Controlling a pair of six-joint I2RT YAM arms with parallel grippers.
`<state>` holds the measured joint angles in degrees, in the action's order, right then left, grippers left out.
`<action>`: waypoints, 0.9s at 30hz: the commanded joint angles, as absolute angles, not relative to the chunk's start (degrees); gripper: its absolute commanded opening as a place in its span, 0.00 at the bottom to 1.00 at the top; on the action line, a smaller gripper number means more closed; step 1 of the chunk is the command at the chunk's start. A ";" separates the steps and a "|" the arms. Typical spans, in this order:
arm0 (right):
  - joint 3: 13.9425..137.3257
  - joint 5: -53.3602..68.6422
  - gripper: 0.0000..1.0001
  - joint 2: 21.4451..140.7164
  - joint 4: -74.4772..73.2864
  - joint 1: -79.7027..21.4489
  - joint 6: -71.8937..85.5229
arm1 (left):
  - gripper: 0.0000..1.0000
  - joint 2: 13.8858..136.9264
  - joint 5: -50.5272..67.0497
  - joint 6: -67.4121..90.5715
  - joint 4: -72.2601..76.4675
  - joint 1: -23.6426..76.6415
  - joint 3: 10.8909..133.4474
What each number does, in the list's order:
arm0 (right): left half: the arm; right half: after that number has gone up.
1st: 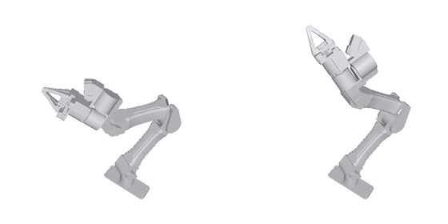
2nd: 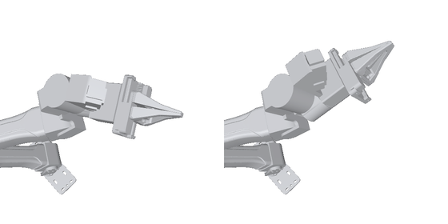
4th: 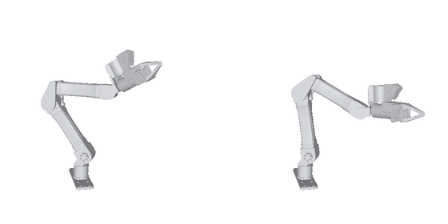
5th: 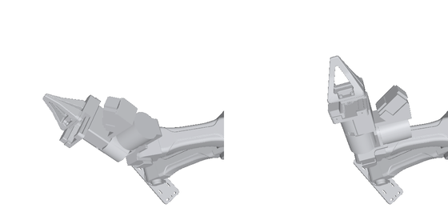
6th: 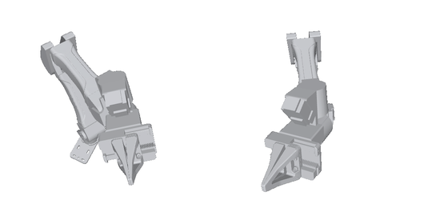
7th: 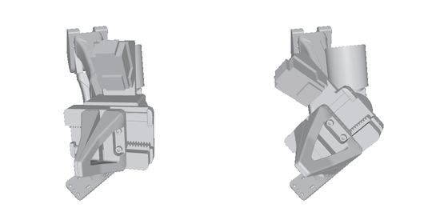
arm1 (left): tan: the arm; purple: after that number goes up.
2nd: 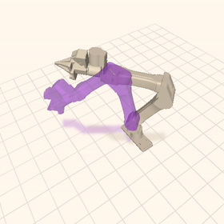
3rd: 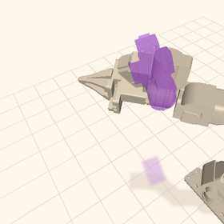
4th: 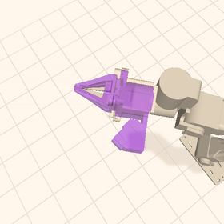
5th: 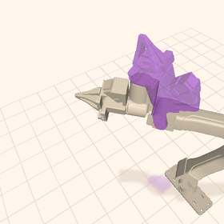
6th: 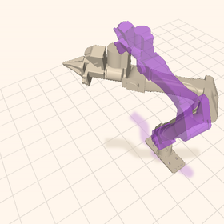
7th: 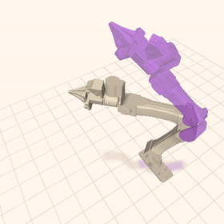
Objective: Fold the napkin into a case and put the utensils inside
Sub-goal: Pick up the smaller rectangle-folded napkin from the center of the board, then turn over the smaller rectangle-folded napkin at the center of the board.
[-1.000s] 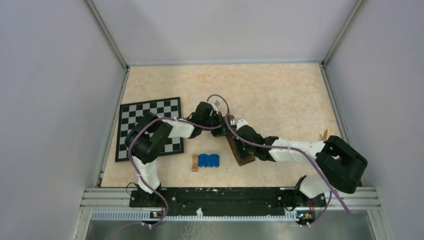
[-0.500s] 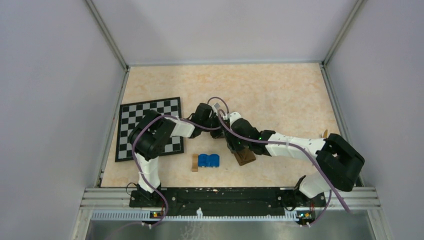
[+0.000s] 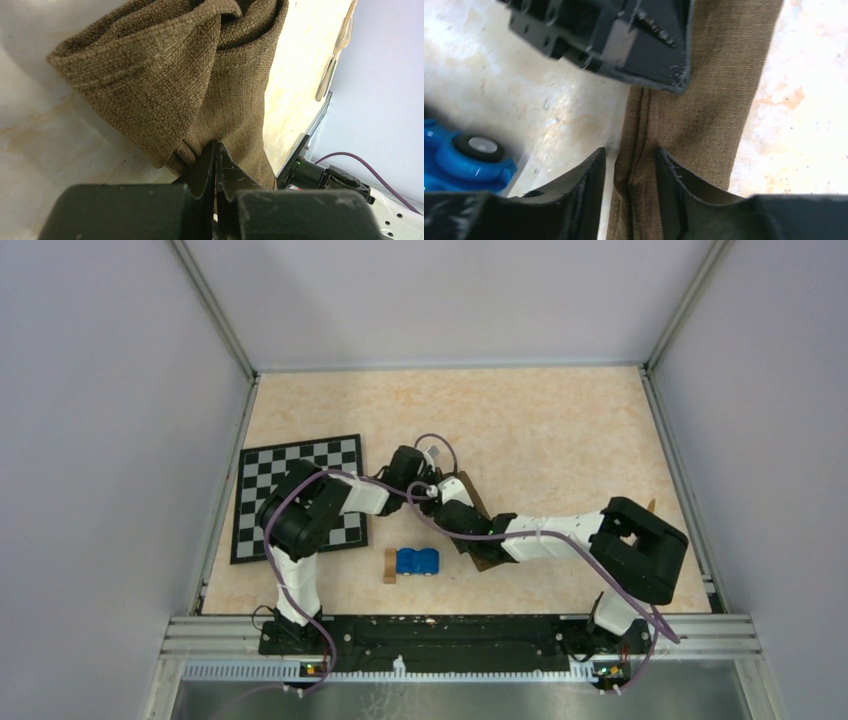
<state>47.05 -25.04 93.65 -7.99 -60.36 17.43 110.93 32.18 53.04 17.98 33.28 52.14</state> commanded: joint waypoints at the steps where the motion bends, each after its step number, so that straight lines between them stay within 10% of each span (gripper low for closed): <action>1: 46.32 -34.66 0.28 96.77 -9.48 -61.08 21.77 | 0.07 110.66 28.80 49.07 13.49 32.45 52.03; 6: 44.96 -36.15 0.00 96.56 -6.19 -61.20 20.97 | 0.17 106.11 28.56 46.08 9.45 30.67 52.95; 13: 45.70 -20.73 0.00 88.09 -2.64 -60.38 21.55 | 0.41 85.60 24.27 39.90 -0.88 22.71 53.27; 27: 34.44 37.65 0.00 92.00 41.35 -39.56 62.43 | 0.47 63.14 13.21 36.35 -15.00 17.14 53.39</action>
<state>39.27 19.07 85.93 17.32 -43.46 43.57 63.18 14.68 37.71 -11.40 17.32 52.84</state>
